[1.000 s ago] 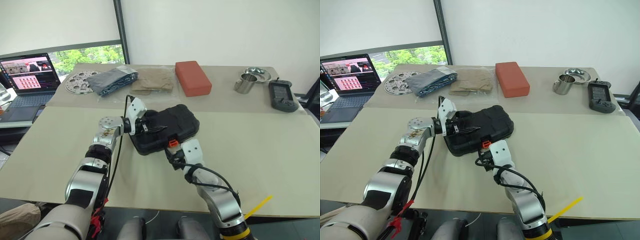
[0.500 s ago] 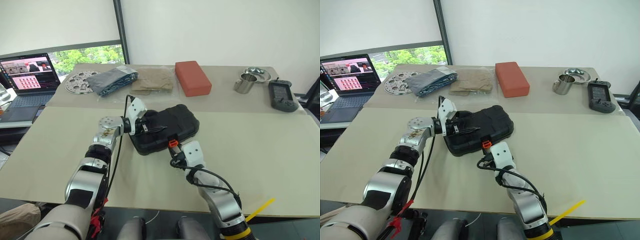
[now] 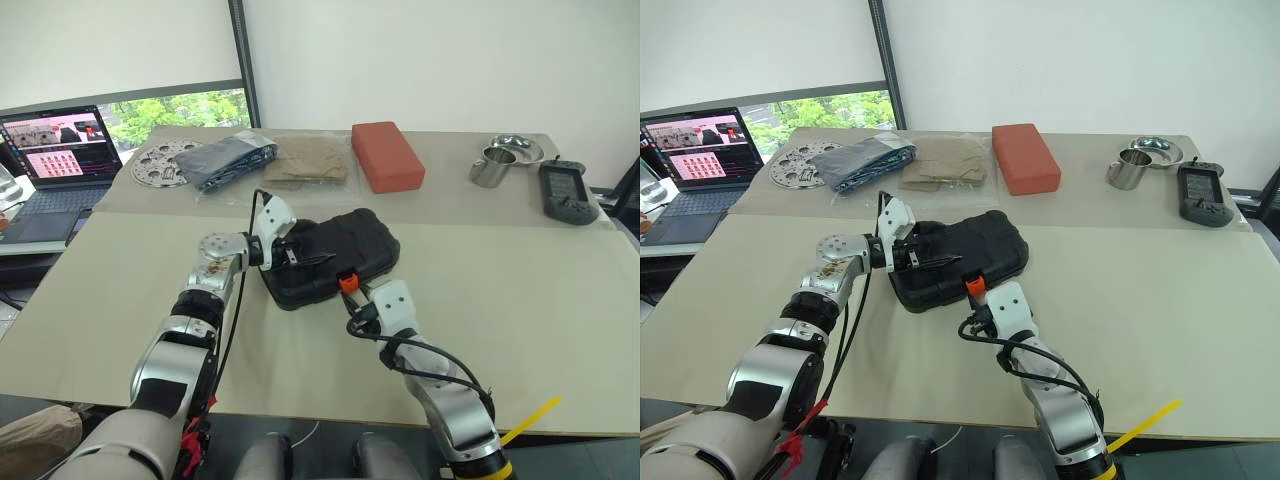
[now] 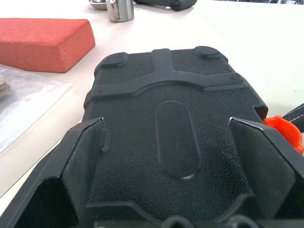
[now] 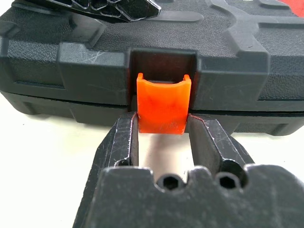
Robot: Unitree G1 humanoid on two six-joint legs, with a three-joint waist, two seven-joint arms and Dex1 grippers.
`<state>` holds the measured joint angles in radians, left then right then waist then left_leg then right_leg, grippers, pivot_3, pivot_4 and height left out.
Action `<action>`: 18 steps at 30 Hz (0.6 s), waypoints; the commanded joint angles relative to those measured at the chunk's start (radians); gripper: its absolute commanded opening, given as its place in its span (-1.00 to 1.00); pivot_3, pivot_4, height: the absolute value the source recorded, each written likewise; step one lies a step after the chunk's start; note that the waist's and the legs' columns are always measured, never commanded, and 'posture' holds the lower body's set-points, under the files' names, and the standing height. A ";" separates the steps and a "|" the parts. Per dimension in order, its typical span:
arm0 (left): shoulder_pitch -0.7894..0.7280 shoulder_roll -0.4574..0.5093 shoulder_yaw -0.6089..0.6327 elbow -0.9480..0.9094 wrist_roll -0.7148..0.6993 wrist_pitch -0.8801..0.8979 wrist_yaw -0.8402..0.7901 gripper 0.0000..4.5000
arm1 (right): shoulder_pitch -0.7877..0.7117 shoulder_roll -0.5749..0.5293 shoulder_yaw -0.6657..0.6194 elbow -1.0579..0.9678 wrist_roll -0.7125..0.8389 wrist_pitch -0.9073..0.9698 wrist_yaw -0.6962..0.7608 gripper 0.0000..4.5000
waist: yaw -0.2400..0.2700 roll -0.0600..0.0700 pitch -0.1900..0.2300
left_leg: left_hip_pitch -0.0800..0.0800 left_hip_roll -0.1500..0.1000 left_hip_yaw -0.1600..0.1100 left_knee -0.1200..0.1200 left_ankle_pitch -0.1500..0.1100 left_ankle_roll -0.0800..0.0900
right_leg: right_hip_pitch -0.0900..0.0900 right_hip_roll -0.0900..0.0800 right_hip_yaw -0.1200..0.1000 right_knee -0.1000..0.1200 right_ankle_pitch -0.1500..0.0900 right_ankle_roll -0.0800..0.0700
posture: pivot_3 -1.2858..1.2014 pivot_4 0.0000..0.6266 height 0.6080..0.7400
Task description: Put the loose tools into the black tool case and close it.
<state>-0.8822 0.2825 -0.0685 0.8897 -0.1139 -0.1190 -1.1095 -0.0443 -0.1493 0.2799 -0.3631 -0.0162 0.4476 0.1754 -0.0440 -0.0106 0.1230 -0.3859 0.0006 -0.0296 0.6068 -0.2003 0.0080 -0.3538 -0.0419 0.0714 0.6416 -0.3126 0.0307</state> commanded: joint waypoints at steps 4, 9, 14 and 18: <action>0.037 0.001 -0.029 0.031 0.035 0.007 -0.001 1.00 | -0.051 0.001 -0.014 -0.018 0.001 -0.008 0.017 -0.43 | -0.001 0.000 0.000 | 0.000 0.000 0.000 0.000 0.000 0.000 | 0.000 0.000 0.000 0.000 0.000 0.000 | 0.03 -0.52 1.00; 0.041 0.003 -0.028 0.024 0.035 0.008 0.002 1.00 | -0.044 0.000 -0.010 -0.009 0.008 0.005 0.044 -0.43 | -0.002 0.000 0.000 | 0.001 0.000 0.000 0.000 0.000 0.000 | 0.000 0.000 0.000 0.000 0.000 0.000 | 0.03 -0.52 1.00; 0.044 0.003 -0.027 0.021 0.035 0.011 0.005 1.00 | -0.043 -0.007 -0.026 -0.012 0.001 0.012 0.046 -0.43 | -0.002 0.000 0.000 | 0.001 0.000 0.000 0.000 0.000 0.000 | 0.000 0.000 0.000 0.000 0.000 0.000 | 0.03 -0.52 1.00; 0.047 0.003 -0.026 0.020 0.034 0.011 0.007 1.00 | -0.034 -0.011 -0.048 -0.036 0.025 0.027 0.060 -0.43 | -0.001 0.000 0.000 | 0.001 0.000 0.000 0.000 0.000 0.000 | 0.000 0.000 0.000 0.000 0.000 0.000 | 0.03 -0.52 1.00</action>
<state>-0.8714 0.2820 -0.0693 0.8769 -0.1116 -0.1266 -1.1034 -0.0698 -0.1603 0.2575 -0.3505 -0.0088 0.4695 0.2275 -0.0453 -0.0105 0.1229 -0.3854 0.0006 -0.0296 0.6069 -0.2003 0.0080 -0.3534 -0.0418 0.0714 0.6418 -0.3126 0.0307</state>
